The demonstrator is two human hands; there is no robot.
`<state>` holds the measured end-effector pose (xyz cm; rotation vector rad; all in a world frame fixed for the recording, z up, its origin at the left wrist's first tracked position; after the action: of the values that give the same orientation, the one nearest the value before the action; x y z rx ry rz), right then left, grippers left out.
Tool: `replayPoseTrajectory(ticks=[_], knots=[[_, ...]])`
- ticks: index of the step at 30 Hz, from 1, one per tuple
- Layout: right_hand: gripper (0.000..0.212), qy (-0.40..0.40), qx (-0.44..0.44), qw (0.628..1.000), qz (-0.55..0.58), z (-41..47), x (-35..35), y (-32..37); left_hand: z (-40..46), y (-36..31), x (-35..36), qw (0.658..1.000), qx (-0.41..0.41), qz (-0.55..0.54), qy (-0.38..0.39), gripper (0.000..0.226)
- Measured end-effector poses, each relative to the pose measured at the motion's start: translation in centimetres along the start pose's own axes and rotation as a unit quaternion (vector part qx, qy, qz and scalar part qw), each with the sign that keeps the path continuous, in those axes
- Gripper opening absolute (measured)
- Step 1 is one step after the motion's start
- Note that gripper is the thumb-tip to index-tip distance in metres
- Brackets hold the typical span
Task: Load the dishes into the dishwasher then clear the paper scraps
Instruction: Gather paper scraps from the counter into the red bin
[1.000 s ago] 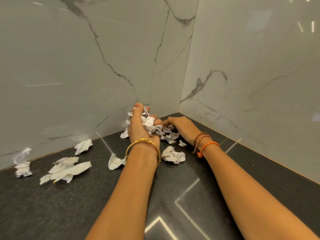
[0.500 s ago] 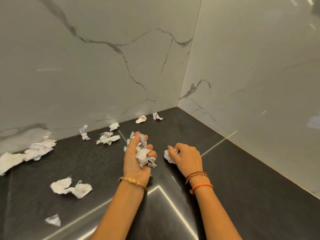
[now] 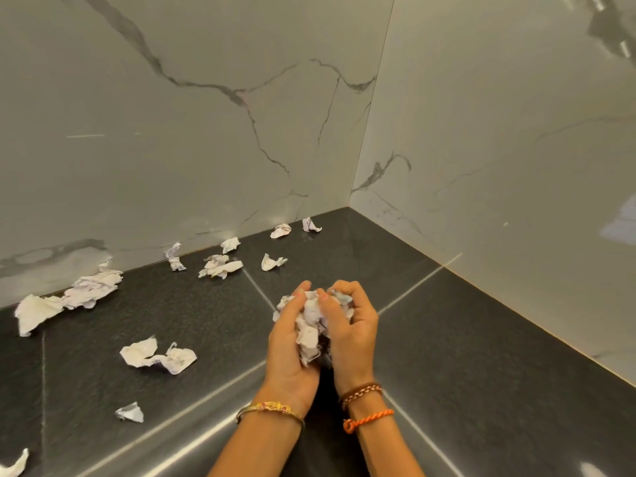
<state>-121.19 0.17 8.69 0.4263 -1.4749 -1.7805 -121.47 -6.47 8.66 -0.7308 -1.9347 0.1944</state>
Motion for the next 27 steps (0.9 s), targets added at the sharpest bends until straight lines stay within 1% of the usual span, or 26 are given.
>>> replayPoseTrajectory(ticks=[2, 3, 5, 7, 8, 10, 12, 14, 16, 18, 20, 22, 24, 25, 27], knots=[[0.007, 0.005, 0.019, 1.000, -0.011, -0.2, 0.5, -0.5, -0.1, -0.1, 0.4, 1.000, -0.002, -0.016, 0.021, 0.019], [0.012, 0.008, 0.013, 1.000, -0.014, -0.3, 0.6, -0.5, -0.2, -0.1, 0.4, 1.000, -0.006, -0.016, 0.025, 0.019], [0.025, 0.028, -0.025, 0.999, -0.037, -0.4, 0.7, -0.3, -0.3, 0.1, 0.3, 0.999, -0.018, -0.012, 0.030, 0.021], [0.033, 0.070, -0.084, 0.990, -0.091, -0.7, 1.1, 0.0, -0.5, 0.0, 0.5, 0.998, -0.034, -0.027, 0.054, 0.028], [0.037, 0.099, -0.097, 0.982, -0.127, -0.8, 1.4, 0.0, -0.7, -0.2, 0.7, 0.997, -0.035, -0.031, 0.064, 0.034], [0.045, 0.158, -0.095, 0.964, -0.192, -1.0, 1.8, -0.3, -0.8, -0.4, 0.7, 0.998, -0.022, -0.016, 0.064, 0.044], [0.049, 0.194, -0.105, 0.944, -0.244, -1.1, 2.0, -0.6, -0.6, -0.8, 0.5, 0.999, -0.007, -0.002, 0.049, 0.038], [0.051, 0.202, -0.121, 0.926, -0.294, -1.3, 2.1, -0.9, 0.0, -0.9, -0.1, 1.000, 0.000, 0.006, 0.019, 0.027], [0.052, 0.177, -0.145, 0.922, -0.313, -1.5, 2.2, -0.9, 0.7, -0.9, -0.9, 1.000, 0.006, 0.007, -0.029, 0.026], [0.048, 0.143, -0.158, 0.932, -0.294, -1.7, 2.2, -0.6, 1.1, -1.0, -1.3, 0.997, 0.016, 0.004, -0.071, 0.028], [0.040, 0.141, -0.128, 0.944, -0.270, -1.7, 2.2, -0.4, 1.5, -1.2, -1.4, 0.996, 0.020, -0.008, -0.092, 0.025], [0.036, 0.137, -0.042, 0.972, -0.187, -1.4, 1.9, -0.1, 2.0, -1.5, -1.3, 0.995, 0.005, -0.037, -0.093, 0.027], [0.032, 0.102, 0.057, 0.990, -0.084, -0.3, 0.9, -0.1, 2.3, -2.2, -1.1, 0.995, -0.007, -0.050, -0.082, 0.039], [0.028, 0.089, 0.081, 0.990, -0.067, 0.4, 0.3, 0.0, 2.5, -2.8, -1.0, 0.995, -0.005, -0.061, -0.073, 0.043], [0.024, 0.090, 0.083, 0.988, -0.090, 1.9, -0.2, -0.7, 2.9, -4.1, -1.0, 0.994, 0.008, -0.087, -0.061, 0.046]])
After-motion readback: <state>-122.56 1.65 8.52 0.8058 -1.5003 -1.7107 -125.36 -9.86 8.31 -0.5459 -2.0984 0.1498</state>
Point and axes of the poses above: each hand's wrist, its own z-axis towards the middle knuckle, its own x-axis out of the palm, y = z × x, the point moved 4 cm from there along z, towards the middle knuckle, and after that the axes turned 11 degrees about -y, right-handed, at the moved point
